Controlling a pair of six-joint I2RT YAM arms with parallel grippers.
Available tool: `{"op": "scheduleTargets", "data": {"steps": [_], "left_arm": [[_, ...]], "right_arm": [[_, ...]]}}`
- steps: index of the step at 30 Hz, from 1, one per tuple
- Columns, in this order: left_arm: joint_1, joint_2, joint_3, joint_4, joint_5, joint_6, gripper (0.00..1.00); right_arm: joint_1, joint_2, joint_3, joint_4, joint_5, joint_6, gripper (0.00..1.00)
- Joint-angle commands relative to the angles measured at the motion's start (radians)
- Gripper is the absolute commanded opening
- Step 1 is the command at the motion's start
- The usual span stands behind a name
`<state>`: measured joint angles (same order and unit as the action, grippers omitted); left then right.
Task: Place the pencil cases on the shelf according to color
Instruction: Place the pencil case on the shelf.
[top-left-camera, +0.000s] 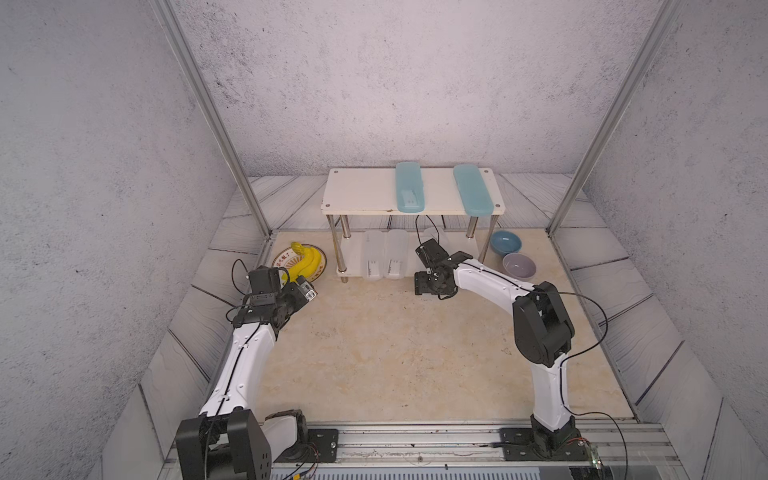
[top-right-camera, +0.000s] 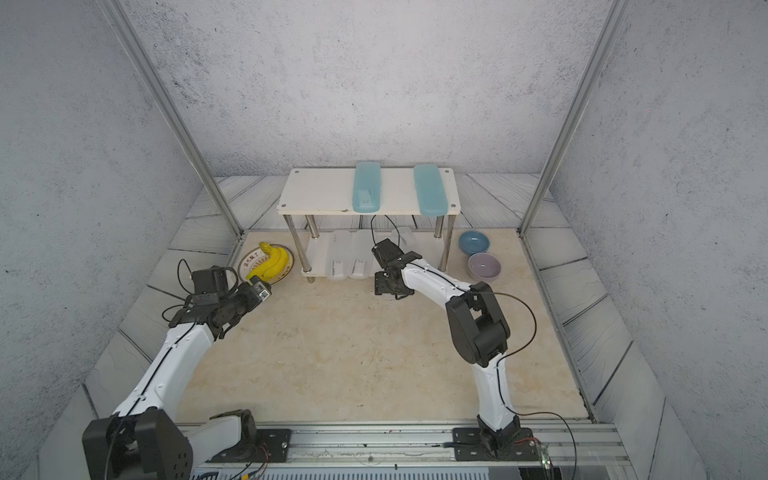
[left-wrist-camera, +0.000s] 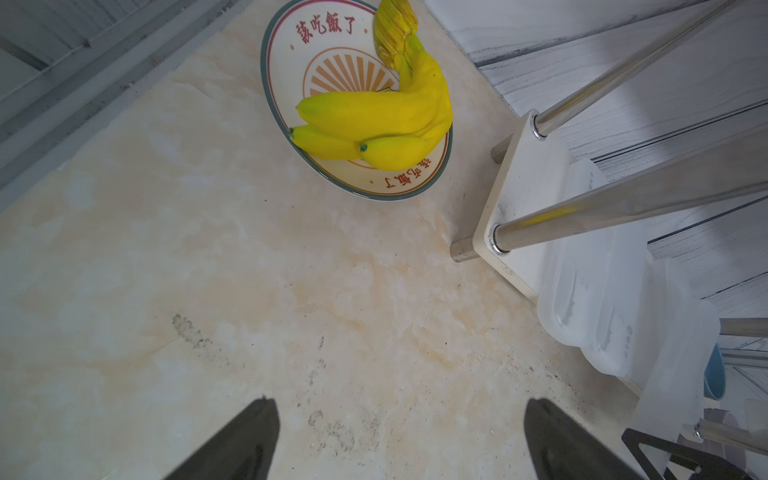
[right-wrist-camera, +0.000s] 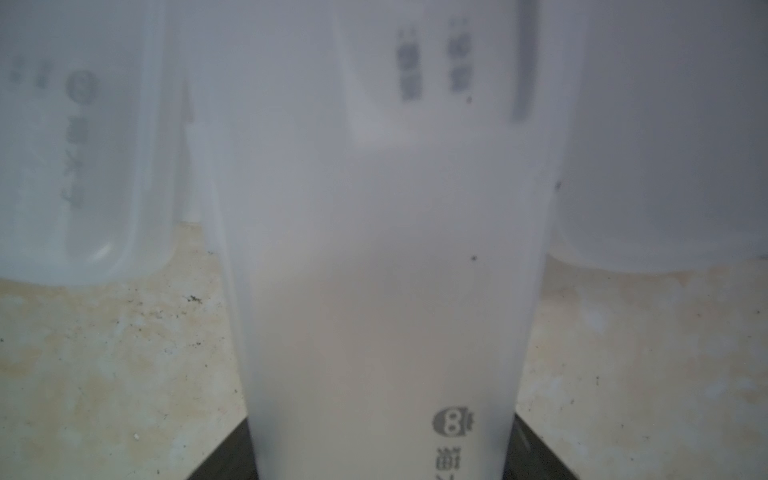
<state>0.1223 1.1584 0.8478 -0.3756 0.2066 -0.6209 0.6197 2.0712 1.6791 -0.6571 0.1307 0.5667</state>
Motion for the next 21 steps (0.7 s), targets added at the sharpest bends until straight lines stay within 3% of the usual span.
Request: {"op": "scheduleTargets", "data": {"steps": [1,3,8,21], "left_arm": [[0.008,0.014,-0.003,0.01,0.023,0.008,0.99],[0.008,0.015,-0.003,0.009,0.027,0.009,0.99],[0.007,0.015,-0.005,0.012,0.033,0.007,0.99],[0.008,0.03,-0.008,0.022,0.065,-0.001,0.99]], "right_arm": [[0.002,0.043,0.069,-0.024,0.012,-0.018,0.62],[-0.001,0.072,0.104,-0.044,0.008,-0.017,0.63],[-0.002,0.102,0.152,-0.068,0.0,-0.009,0.78],[-0.002,0.06,0.205,-0.143,-0.029,-0.008,0.88]]}}
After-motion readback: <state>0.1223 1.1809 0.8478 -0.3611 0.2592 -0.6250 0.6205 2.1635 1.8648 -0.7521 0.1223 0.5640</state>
